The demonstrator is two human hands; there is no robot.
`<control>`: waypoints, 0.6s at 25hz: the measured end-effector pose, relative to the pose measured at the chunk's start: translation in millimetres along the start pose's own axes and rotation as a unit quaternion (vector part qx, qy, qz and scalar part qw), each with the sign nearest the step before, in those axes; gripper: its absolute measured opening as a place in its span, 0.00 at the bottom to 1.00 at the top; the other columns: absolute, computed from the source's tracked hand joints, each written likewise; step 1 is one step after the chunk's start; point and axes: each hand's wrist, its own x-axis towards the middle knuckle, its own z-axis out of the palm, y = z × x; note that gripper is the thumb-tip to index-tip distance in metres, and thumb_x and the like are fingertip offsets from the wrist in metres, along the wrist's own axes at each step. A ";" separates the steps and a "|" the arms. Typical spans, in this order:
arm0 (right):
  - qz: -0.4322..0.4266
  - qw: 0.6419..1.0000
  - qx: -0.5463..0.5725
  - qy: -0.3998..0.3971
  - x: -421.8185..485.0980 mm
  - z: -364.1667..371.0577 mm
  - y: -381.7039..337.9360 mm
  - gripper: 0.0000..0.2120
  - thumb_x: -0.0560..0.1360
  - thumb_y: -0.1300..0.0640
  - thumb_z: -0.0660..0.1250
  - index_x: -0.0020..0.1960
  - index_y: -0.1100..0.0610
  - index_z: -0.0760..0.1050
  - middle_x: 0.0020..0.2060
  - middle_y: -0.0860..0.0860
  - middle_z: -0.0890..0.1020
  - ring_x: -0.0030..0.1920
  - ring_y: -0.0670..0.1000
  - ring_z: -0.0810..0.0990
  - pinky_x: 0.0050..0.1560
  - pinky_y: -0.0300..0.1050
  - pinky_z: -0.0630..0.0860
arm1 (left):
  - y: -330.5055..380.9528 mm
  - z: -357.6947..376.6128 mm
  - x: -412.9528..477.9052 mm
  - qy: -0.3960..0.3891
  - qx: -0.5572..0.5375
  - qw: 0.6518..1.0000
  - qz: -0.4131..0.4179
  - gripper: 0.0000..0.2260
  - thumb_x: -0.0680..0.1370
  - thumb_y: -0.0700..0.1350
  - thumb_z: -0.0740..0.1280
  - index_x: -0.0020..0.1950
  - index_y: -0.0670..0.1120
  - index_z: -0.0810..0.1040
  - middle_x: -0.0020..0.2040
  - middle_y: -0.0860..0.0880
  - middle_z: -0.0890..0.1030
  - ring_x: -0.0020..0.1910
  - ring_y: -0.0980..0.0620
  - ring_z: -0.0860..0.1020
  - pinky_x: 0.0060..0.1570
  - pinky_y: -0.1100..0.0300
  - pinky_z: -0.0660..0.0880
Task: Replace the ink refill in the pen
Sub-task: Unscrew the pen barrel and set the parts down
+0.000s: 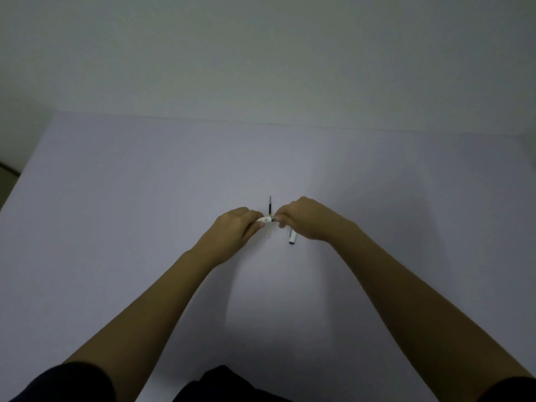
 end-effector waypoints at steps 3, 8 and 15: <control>-0.049 0.994 0.005 0.099 -7.4 -5.0 -0.2 0.09 0.76 0.54 0.64 0.51 0.55 0.81 0.45 0.52 0.85 0.46 0.53 0.79 0.46 0.46 0.72 | 3.3 -3.8 -0.6 0.007 -0.046 0.999 -0.018 0.10 0.80 0.46 0.61 0.49 0.40 0.78 0.34 0.52 0.71 0.30 0.56 0.67 0.33 0.67 0.63; -0.055 0.990 0.051 0.116 -15.3 -2.0 3.2 0.12 0.77 0.51 0.61 0.52 0.55 0.79 0.44 0.51 0.84 0.42 0.50 0.79 0.44 0.44 0.71 | 7.5 -14.4 -1.0 0.021 -0.041 0.999 0.007 0.10 0.79 0.45 0.62 0.50 0.41 0.79 0.35 0.52 0.73 0.33 0.54 0.69 0.32 0.67 0.61; -0.072 0.977 0.134 0.151 -24.7 -2.6 -3.6 0.10 0.73 0.52 0.68 0.53 0.54 0.77 0.42 0.48 0.82 0.42 0.45 0.77 0.45 0.38 0.71 | 13.0 -20.3 -6.8 0.028 -0.048 0.998 0.018 0.09 0.79 0.44 0.63 0.51 0.41 0.79 0.35 0.48 0.76 0.34 0.52 0.71 0.34 0.66 0.64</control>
